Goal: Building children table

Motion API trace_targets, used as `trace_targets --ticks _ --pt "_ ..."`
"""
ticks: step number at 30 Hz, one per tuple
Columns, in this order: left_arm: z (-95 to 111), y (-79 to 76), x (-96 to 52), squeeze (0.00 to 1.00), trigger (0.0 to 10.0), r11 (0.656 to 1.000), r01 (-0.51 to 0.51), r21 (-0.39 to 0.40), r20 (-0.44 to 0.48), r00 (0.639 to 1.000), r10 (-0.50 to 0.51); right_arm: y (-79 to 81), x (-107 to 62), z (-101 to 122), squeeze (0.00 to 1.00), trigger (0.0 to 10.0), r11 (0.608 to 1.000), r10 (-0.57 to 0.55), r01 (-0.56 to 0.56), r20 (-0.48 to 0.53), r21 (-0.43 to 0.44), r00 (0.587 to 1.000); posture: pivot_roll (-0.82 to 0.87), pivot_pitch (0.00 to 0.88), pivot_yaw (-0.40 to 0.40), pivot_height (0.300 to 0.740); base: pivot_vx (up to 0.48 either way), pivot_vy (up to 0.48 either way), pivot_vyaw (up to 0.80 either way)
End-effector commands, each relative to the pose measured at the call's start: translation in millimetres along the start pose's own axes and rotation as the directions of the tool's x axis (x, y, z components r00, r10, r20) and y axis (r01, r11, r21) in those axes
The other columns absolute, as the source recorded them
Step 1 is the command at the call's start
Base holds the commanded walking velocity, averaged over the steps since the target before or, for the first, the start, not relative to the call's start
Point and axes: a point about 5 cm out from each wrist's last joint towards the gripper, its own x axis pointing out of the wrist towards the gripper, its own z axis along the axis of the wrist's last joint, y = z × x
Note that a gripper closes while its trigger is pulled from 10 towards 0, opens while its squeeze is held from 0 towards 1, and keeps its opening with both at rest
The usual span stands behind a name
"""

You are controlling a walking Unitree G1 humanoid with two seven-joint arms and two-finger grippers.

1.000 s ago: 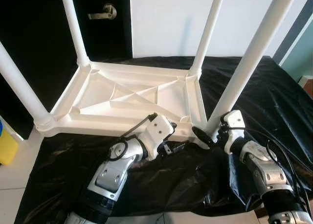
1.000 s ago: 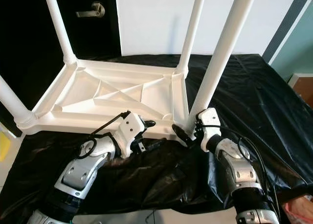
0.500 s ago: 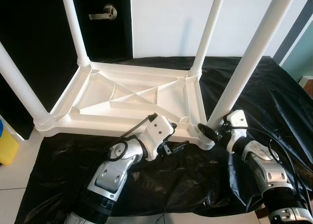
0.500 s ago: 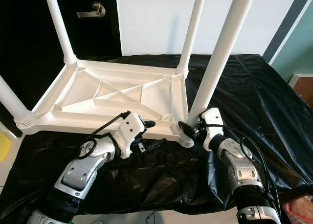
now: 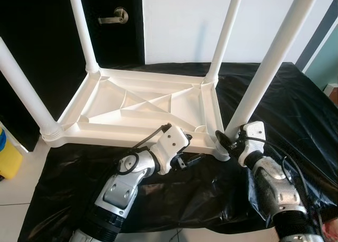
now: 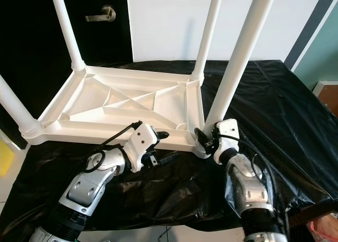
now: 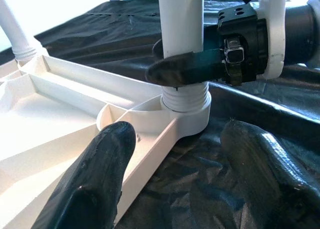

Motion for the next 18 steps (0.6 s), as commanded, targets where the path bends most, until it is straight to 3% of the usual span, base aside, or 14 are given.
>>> trace_targets --ticks 1,7,10,14,18 --pt "-3.3 0.5 0.7 0.00 10.0 0.999 -0.034 -0.007 -0.008 0.999 0.034 -6.5 -5.2 -12.4 0.00 10.0 0.999 -0.051 0.052 -0.071 0.003 0.996 0.01 0.000 -0.037 0.740 0.000 0.000 0.00" --pt "-6.2 -0.3 1.0 0.00 10.0 0.999 -0.038 -0.011 -0.013 0.999 0.037 8.8 -12.4 -17.1 0.00 10.0 0.974 -0.220 0.224 -0.077 0.044 0.972 0.00 0.000 -0.045 0.740 0.000 0.000 0.00" --pt "-6.5 -1.3 2.4 0.00 10.0 0.999 -0.037 -0.012 -0.011 0.999 0.037 26.8 -16.9 -19.1 0.00 10.0 0.919 -0.376 0.384 -0.097 0.090 0.922 0.00 0.000 -0.053 0.740 0.000 0.000 0.00" --pt "-6.7 -1.3 2.7 0.00 10.0 0.999 -0.038 -0.011 -0.010 0.999 0.038 38.6 -14.9 -17.1 0.00 10.0 0.908 -0.396 0.405 -0.098 0.106 0.913 0.01 0.000 -0.054 0.740 0.000 0.000 0.00" --pt "-7.0 -1.4 3.1 0.00 10.0 0.999 -0.037 -0.011 -0.010 0.999 0.037 35.9 -13.4 -13.5 0.00 10.0 0.902 -0.410 0.417 -0.081 0.110 0.909 0.01 0.000 -0.051 0.740 0.000 0.000 0.00"
